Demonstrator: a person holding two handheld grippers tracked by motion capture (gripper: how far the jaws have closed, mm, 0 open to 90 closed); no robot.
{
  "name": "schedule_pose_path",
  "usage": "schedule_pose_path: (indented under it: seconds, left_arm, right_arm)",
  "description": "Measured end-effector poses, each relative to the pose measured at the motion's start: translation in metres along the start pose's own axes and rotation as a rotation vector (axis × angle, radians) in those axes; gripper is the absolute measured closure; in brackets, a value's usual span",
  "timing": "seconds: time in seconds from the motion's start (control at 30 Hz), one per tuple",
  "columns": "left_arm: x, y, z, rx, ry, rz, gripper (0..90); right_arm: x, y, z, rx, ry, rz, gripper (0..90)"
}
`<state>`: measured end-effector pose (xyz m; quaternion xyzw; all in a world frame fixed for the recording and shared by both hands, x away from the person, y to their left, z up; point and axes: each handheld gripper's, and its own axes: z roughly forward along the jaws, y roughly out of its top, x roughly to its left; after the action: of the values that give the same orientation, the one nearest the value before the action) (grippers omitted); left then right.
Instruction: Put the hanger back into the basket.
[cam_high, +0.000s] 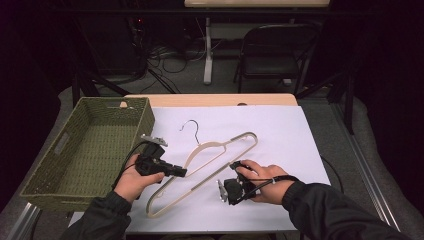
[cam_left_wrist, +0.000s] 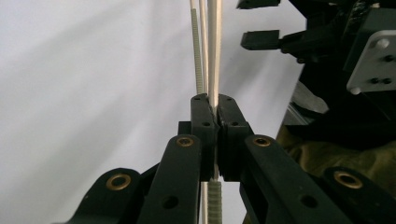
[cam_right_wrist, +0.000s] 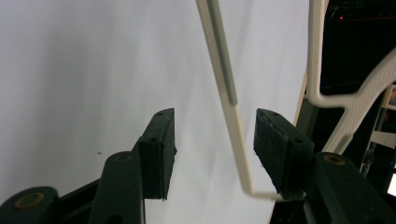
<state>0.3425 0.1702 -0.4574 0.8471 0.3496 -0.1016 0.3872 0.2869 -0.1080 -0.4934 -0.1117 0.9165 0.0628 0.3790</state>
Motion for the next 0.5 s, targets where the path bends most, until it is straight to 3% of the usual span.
schedule_pose_path:
  seconds: [0.07, 0.23, 0.5]
  left_arm:
    - [-0.006, -0.002, -0.006, -0.006, 0.056, 0.001, 87.7]
    - [-0.02, -0.004, -0.024, -0.042, 0.146, -0.009, 87.7]
    - [-0.039, -0.004, -0.057, -0.042, 0.218, -0.012, 87.7]
  right_arm:
    - [-0.001, -0.002, -0.003, 0.013, 0.001, 0.012, 48.4]
    - [-0.003, -0.008, -0.006, 0.012, 0.002, 0.04, 46.7]
    - [-0.01, -0.02, -0.008, 0.017, 0.052, 0.126, 41.3]
